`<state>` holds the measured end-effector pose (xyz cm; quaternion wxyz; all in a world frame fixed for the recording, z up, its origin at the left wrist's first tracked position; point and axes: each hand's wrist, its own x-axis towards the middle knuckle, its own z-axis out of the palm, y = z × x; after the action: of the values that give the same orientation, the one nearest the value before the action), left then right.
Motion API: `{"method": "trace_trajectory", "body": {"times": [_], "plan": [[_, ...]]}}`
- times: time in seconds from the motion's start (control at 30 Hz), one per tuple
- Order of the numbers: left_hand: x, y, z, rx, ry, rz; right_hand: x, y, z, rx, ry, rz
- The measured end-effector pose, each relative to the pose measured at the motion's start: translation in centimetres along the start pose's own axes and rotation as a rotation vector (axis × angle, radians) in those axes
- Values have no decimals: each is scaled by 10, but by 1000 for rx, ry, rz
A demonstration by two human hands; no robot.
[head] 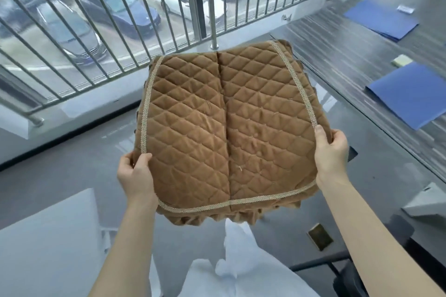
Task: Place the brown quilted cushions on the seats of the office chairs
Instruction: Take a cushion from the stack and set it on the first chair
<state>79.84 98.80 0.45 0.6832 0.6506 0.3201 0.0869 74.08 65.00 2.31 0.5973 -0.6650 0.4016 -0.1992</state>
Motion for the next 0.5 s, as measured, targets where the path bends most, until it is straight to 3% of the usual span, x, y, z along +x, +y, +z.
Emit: {"method": "trace_trajectory", "body": {"times": [0.17,0.33,0.5], "plan": [[48,25,94,266,-43,217,68,-28,39,-81,155,-96],[85,51,173,419,-183,415,124,-58,64,-37,268,-162],[132,47,244,733,-473,314,167,-102,69,-109,335,-386]]}}
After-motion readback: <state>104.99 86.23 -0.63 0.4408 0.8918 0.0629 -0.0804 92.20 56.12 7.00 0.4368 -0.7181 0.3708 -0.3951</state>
